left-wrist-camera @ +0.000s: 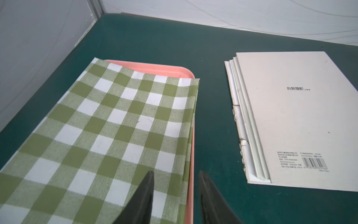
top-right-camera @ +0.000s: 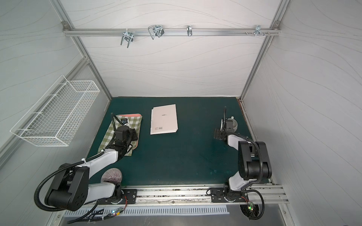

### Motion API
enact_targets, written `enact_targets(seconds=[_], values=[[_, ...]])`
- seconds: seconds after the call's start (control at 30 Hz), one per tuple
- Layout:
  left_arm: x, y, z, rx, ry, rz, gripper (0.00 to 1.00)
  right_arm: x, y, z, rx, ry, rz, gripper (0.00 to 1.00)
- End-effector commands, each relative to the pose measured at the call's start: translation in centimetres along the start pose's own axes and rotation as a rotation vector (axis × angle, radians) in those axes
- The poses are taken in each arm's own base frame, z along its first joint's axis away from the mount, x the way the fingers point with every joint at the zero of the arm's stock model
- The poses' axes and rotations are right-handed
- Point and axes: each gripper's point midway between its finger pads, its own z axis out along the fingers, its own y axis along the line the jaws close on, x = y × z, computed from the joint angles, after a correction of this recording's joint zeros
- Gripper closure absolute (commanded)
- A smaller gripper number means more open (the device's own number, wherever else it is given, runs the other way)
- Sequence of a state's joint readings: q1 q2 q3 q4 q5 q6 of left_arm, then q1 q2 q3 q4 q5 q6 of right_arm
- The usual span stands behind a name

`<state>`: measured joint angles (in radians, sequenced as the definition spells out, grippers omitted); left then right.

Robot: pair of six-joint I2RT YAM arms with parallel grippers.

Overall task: Place the photos into the photo albums
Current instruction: Reset both arms

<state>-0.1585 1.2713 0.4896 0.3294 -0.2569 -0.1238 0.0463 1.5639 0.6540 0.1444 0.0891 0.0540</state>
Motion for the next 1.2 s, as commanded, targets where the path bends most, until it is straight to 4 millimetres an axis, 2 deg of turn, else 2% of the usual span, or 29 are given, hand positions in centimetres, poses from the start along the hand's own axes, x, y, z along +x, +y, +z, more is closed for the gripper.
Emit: enact_targets(seconds=[0.0,0.1,0.17,0.2,0.23,0.33,0.6,0.8,1.07,1.17], values=[[-3.3,-0.9,-0.3,0.054,-0.095,0.076,0.59,-6.4,2.1,-1.9,-0.143,-0.323,-0.031,0.23],[-2.1,-0.6,0.5,0.114,-0.094,0.044,0.6,-5.0,4.0,-2.5,-0.242,-0.456,-0.117,0.22],[-1.2,-0.4,1.1,0.143,-0.086,0.017,0.61,-4.5,3.8,-2.3,-0.245,-0.44,-0.099,0.21],[-0.8,-0.5,1.5,0.17,-0.085,0.014,0.61,-4.8,3.1,-2.0,-0.193,-0.421,-0.078,0.2],[-0.5,-0.8,1.9,0.199,-0.058,0.015,0.61,-5.0,3.2,-1.9,-0.162,-0.44,-0.091,0.01],[-0.3,-2.2,2.7,0.276,0.006,0.05,0.6,-4.8,3.3,-1.8,-0.126,-0.424,-0.112,0.01],[-0.5,-1.6,2.6,0.237,-0.001,0.032,0.58,-4.8,3.3,-1.8,-0.128,-0.43,-0.113,0.01],[-0.6,-1.6,0.1,0.23,-0.131,0.05,0.56,-4.8,3.4,-1.7,-0.134,-0.426,-0.109,0.01],[-0.9,-1.2,0.4,0.206,-0.117,0.034,0.56,-4.9,3.3,-1.8,-0.176,-0.43,-0.093,0.01],[-1.3,-1.0,-0.1,0.2,-0.136,0.033,0.56,-4.9,3.3,-1.9,-0.175,-0.43,-0.096,0.01]])
